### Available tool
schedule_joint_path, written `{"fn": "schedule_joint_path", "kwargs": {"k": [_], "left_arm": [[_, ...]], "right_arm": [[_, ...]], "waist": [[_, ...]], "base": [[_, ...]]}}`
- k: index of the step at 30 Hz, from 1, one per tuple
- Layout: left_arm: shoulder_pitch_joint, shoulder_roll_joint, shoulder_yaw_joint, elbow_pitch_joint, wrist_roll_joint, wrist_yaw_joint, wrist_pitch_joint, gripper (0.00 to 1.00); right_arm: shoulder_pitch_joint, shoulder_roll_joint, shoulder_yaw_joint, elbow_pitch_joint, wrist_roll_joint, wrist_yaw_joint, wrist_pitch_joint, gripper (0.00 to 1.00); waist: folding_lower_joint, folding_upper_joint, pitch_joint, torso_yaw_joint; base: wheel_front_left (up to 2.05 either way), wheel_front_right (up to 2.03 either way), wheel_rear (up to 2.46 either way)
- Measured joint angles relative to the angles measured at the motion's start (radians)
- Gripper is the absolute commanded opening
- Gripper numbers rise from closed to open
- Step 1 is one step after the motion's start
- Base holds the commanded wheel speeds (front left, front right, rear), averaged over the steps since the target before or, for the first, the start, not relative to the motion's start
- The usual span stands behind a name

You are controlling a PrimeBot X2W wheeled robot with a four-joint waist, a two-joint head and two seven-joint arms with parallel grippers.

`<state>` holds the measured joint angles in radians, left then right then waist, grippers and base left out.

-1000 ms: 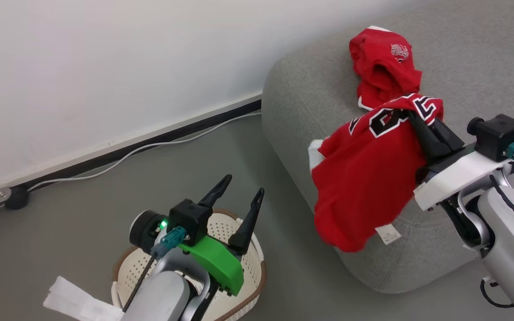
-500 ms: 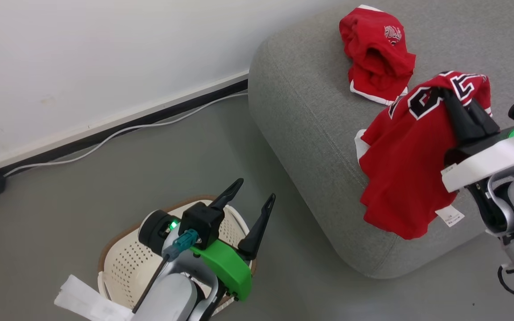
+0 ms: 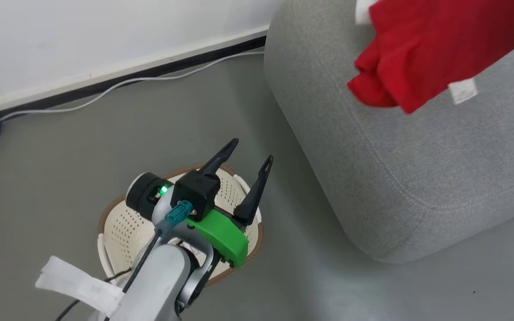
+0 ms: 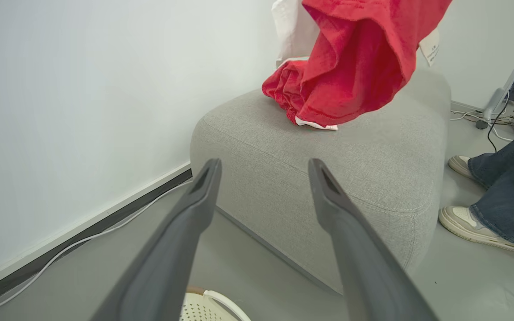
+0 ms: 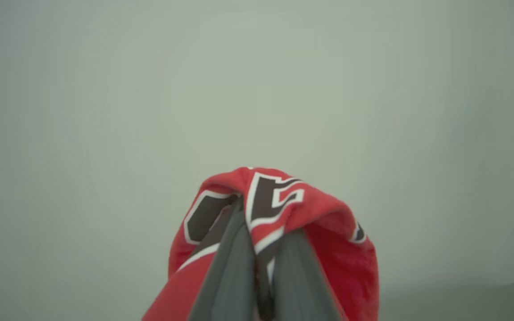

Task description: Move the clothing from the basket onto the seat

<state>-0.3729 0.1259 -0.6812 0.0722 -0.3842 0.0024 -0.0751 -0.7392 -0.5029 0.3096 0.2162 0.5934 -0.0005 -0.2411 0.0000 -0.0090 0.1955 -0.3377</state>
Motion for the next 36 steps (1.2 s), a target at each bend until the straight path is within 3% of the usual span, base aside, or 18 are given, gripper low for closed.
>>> {"fn": "schedule_joint_path", "kwargs": {"k": [13,22,29,36], "left_arm": [[-0.084,0.017,0.006,-0.096,0.048,0.011,0.032,1.00],[-0.125,0.044,0.034,-0.137,0.084,0.020,0.040,1.00],[-0.130,0.072,0.050,-0.153,0.093,0.032,0.054,1.00],[-0.130,0.101,0.068,-0.163,0.102,0.034,0.067,1.00]], "right_arm": [[-0.286,-0.147,-0.146,0.126,0.024,-0.043,0.079,0.00],[-0.403,-0.182,-0.173,0.195,-0.008,-0.056,0.051,0.00],[-0.334,-0.146,-0.221,0.347,0.008,-0.090,0.020,0.00],[-0.210,-0.008,-0.218,0.452,0.038,-0.091,-0.005,0.00]], "waist": [[0.0000,0.0000,0.158,0.117],[0.0001,0.0000,0.276,0.176],[0.0001,0.0000,0.352,0.183],[0.0002,0.0000,0.400,0.150]], "base": [[0.00,0.00,0.00],[0.00,0.00,0.00],[0.00,0.00,0.00],[0.00,0.00,0.00]]}}
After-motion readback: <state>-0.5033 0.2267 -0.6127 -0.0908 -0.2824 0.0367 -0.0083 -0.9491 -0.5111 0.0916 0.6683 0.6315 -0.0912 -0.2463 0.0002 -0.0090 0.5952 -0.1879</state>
